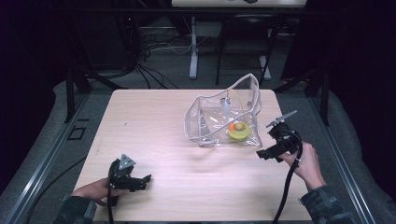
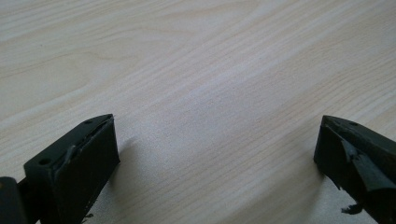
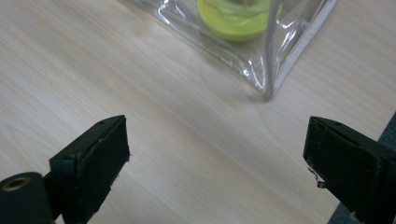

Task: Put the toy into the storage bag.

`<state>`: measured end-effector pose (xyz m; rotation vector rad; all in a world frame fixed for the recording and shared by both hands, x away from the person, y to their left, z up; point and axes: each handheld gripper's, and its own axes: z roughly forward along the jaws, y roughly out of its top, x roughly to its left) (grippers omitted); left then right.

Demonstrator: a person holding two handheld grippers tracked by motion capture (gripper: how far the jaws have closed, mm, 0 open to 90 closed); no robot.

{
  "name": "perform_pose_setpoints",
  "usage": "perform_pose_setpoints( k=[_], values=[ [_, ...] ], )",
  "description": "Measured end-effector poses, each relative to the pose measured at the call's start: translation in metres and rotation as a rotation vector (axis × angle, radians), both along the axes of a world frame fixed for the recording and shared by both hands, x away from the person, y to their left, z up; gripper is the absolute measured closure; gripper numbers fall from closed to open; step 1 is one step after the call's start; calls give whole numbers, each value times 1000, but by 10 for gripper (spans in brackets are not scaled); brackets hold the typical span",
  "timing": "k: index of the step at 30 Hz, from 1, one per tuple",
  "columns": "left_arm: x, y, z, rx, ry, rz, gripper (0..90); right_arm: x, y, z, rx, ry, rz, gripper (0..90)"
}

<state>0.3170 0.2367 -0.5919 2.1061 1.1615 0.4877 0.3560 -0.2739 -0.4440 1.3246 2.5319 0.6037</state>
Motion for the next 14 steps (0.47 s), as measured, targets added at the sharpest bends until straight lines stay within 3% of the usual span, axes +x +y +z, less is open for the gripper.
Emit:
perform_pose_setpoints(
  k=[3, 6, 8, 10, 14],
  values=[
    [0, 0, 0, 1, 0, -1, 0, -5, -2, -17, 0, 22, -10, 69],
    [0, 0, 0, 1, 0, -1, 0, -10, -3, -31, -30, 54, -3, 71],
    [0, 0, 0, -1, 1, -2, 0, -12, -4, -38, -14, 71, -13, 71],
    [0, 0, 0, 0, 2, -3, 0, -14, -4, -43, -37, 82, -11, 73],
    [0, 0, 0, 0, 1, -3, 0, -19, -7, -50, -26, 90, -19, 70]
  ],
)
